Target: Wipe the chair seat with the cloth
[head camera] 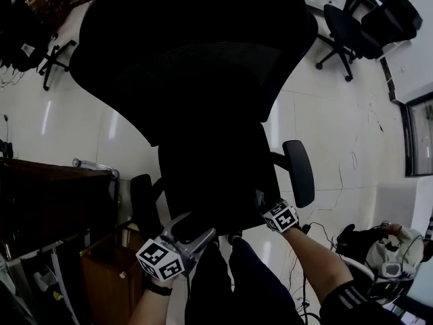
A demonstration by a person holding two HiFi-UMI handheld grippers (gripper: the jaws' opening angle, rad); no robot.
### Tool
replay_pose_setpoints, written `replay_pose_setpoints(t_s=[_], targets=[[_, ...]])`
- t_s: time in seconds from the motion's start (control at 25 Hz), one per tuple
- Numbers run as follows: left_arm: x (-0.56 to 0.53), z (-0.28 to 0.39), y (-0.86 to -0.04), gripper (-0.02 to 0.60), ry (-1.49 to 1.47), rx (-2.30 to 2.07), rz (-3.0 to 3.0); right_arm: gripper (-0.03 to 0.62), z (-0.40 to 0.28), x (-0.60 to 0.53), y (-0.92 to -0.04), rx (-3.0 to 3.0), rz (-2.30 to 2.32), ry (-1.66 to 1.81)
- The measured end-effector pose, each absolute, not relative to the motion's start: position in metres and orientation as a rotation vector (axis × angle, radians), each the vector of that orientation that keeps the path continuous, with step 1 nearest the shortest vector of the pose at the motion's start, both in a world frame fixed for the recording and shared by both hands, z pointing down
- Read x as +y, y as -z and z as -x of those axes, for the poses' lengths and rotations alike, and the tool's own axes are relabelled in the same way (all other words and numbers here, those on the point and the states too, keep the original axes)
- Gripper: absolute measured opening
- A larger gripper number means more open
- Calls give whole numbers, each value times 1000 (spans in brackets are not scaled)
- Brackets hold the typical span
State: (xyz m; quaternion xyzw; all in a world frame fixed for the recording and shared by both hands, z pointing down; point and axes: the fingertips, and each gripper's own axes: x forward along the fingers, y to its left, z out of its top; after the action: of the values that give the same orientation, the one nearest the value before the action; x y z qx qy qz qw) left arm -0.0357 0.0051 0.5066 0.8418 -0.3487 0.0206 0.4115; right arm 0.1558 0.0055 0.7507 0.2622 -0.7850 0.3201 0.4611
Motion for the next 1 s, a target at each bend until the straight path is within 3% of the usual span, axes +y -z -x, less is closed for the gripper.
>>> replay_pose_setpoints(t_s=[0.2,0.56,0.72,1.0], targets=[[14,40,-478,328,-49,-888,-2170,31,-109,-7,-645,-2231,-755,-812],[75,24,-407,327,18,-849,-2352,31,-107,25,-460,-2639,-1006,-895],[105,26,-369,327,88,-876,-2385,31,-103,53,-404,-2732,-1061,-1036],[181,6,-322,327,136,-971,-2453,31,-118,141,-331,-2903,-972,-913]])
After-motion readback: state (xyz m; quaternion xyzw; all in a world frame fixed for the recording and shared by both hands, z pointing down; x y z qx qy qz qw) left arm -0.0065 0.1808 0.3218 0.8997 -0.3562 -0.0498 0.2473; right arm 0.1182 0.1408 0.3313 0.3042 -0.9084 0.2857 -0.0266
